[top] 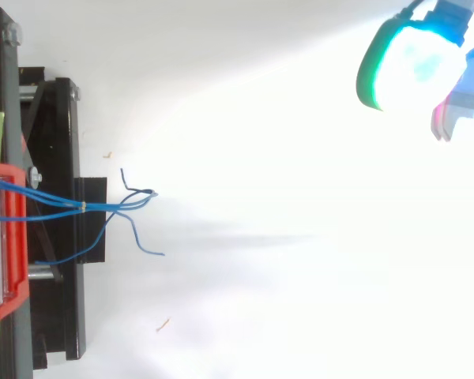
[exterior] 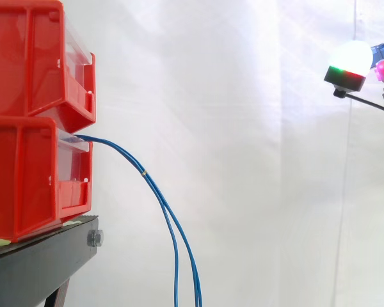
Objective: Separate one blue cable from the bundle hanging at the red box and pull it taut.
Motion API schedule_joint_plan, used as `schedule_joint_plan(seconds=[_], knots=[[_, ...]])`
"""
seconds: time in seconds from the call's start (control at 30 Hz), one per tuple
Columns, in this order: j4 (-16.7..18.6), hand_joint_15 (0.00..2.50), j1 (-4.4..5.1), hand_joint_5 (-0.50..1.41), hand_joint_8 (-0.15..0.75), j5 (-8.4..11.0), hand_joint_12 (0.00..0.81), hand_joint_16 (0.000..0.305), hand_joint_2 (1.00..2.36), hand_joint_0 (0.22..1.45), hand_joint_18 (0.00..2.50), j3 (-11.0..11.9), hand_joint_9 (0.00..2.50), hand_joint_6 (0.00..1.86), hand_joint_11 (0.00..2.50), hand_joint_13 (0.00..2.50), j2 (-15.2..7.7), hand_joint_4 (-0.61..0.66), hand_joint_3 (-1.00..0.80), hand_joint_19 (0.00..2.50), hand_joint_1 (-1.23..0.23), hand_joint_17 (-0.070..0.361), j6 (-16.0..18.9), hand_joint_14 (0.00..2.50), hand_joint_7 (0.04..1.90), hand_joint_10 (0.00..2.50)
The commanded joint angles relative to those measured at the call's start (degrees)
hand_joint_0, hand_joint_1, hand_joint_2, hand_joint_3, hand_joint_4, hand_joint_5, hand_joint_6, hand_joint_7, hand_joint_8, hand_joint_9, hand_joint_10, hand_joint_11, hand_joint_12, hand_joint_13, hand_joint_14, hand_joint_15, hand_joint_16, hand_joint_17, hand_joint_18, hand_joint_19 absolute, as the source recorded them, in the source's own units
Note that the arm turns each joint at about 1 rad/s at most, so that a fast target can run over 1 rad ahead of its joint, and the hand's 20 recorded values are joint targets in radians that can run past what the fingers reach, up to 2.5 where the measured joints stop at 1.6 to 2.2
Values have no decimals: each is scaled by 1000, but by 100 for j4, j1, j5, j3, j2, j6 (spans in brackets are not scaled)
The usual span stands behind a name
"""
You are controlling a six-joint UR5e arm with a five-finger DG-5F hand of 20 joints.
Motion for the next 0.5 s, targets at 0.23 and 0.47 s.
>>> schedule_joint_plan(seconds=[0.23, 0.47], knots=[[0, 678, 0, -176, 238, 0, 320, 48, 1004, 531, 641, 6, 817, 503, 694, 757, 0, 161, -445, 805, -657, 108, 0, 24, 869, 25], [0, 667, 0, -173, 232, -9, 318, 48, 1002, 536, 633, 6, 815, 503, 688, 745, 0, 172, -461, 807, -675, 108, 9, 25, 868, 23]])
